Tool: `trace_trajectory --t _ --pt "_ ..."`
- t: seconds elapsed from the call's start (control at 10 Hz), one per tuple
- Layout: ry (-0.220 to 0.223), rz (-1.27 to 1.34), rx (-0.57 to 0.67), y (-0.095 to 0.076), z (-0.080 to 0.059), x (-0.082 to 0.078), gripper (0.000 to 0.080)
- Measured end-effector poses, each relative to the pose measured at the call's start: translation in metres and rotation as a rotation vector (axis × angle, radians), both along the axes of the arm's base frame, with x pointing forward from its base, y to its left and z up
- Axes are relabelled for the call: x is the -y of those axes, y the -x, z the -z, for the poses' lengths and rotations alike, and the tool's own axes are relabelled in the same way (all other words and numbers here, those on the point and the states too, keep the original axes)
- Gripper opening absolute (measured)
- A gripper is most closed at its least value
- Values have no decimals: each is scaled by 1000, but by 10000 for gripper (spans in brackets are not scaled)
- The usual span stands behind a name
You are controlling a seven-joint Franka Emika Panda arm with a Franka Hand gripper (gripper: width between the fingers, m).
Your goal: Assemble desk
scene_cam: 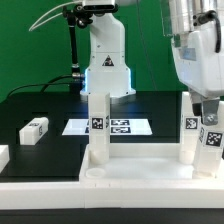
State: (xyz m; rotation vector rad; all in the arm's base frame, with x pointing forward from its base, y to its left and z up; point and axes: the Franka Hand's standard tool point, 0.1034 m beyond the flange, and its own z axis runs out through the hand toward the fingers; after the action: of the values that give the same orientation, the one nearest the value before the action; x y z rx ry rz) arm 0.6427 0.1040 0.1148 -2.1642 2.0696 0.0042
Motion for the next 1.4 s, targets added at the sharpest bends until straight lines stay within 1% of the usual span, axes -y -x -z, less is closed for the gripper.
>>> trace_trajectory --t 0.1,0.2,0.3,0.5,0.6,0.7,0.8,0.9,1.0,1.1,1.2,1.3,1.4 --pt "31 -154 11 -1 0 -7 618" --pt "41 -254 18 0 0 -15 640" --pt "46 -320 27 1 0 -18 640" --pt "59 -440 38 0 1 -16 648" --pt "95 -585 27 3 1 -16 649" --pt "153 -805 -6 4 1 -18 649" --pt "162 -997 4 -1 -1 -13 649" --pt "171 -1168 21 -7 -4 3 649" --pt "167 -1092 16 -5 -2 -1 649" --pt "166 -1086 15 -5 -2 -3 649" --pt "165 -1074 15 -5 -2 -1 547" --pt "161 -1005 10 -5 -2 -2 398" --pt "156 -932 5 -5 -2 -2 398"
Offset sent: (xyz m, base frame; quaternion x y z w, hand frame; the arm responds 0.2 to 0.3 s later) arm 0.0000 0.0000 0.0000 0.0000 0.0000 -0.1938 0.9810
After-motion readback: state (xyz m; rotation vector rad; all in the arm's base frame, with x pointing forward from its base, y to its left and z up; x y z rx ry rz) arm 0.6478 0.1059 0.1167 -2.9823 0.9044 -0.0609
